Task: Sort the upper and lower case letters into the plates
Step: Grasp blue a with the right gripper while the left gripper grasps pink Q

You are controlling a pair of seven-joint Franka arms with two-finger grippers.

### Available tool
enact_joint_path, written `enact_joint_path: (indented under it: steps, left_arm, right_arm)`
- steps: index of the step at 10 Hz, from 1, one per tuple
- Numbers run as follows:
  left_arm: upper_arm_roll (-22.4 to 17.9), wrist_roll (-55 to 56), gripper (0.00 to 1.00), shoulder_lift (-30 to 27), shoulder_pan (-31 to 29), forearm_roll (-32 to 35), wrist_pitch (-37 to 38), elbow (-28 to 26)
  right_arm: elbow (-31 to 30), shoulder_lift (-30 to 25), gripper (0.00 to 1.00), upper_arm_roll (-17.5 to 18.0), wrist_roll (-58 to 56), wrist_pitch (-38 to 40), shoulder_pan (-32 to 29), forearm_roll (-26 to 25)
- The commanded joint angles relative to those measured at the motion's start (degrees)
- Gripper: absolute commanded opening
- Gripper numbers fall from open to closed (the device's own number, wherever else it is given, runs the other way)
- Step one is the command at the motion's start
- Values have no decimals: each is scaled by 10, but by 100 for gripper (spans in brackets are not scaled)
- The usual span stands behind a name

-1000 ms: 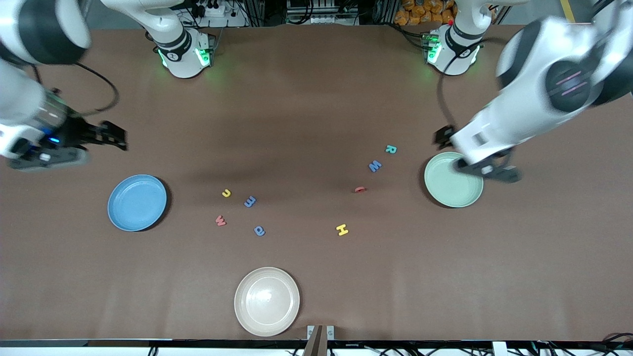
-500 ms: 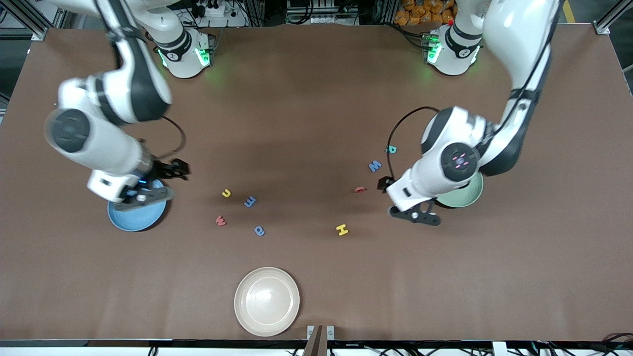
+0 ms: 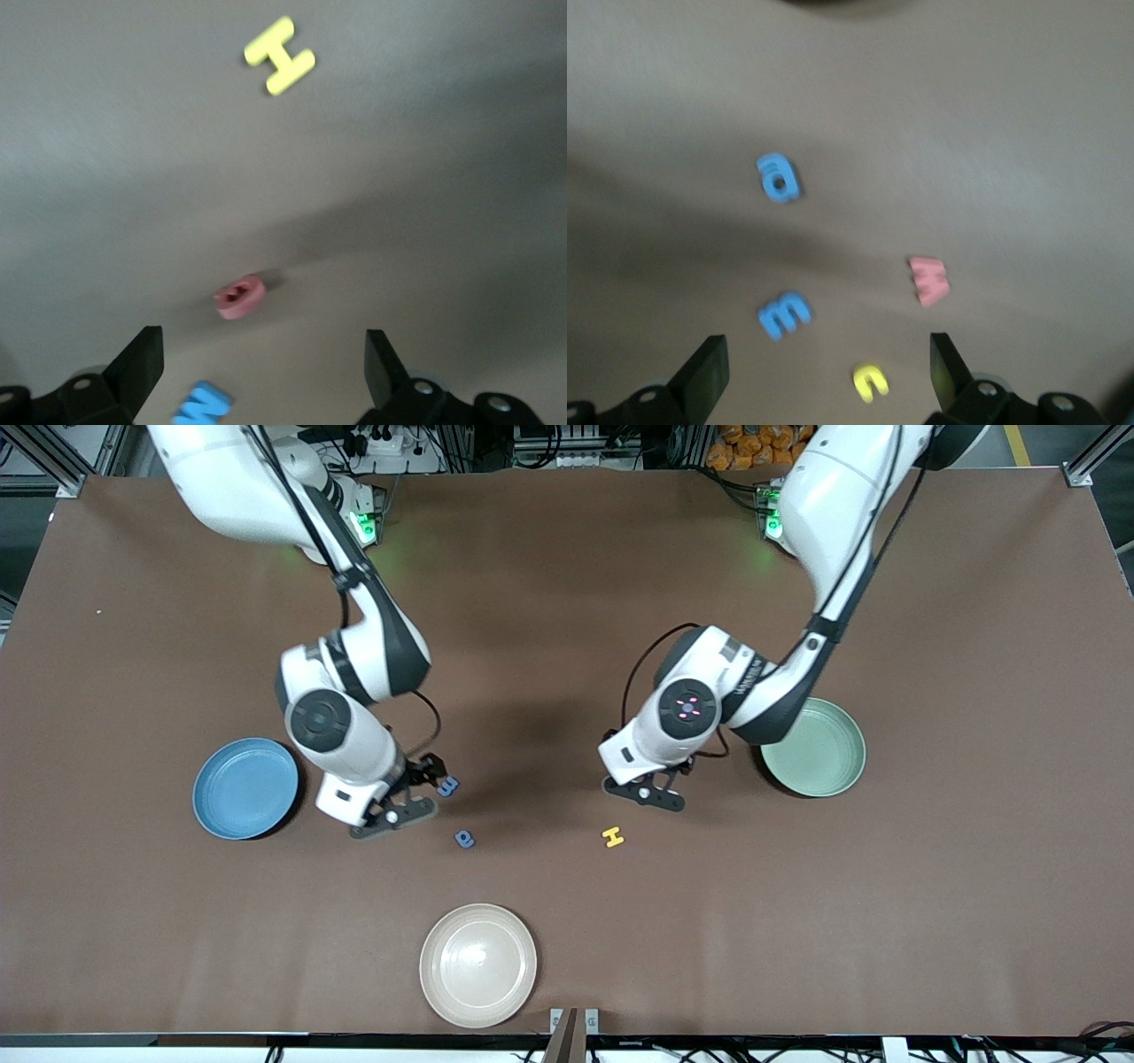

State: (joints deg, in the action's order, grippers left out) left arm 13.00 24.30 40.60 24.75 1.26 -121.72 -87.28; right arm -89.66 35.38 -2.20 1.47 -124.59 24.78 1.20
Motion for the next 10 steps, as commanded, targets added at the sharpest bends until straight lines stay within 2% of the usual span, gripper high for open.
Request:
enact_joint_path:
  steps: [1,4,6,8,10]
  left_arm:
    - [-6,95,100,22,0,10,-21,10]
    - [-6,239,100,26,-2,-26,-31,5]
    - [-6,320,100,27,-6,-29,-32,-3]
    - [-6,355,100,26,-18,-28,-79,-44]
    - [-7,359,100,33,-17,-23,-98,-52]
  right_arm:
    - [96,80,100,-4,-7,6,10,14]
    - [103,125,100,-4,-2,-73,17,21]
    - [100,137,100,-4,12,-74,33,40]
    - [98,143,100,-4,11,-75,35,42]
    - [98,146,100,-4,11,-76,34,40]
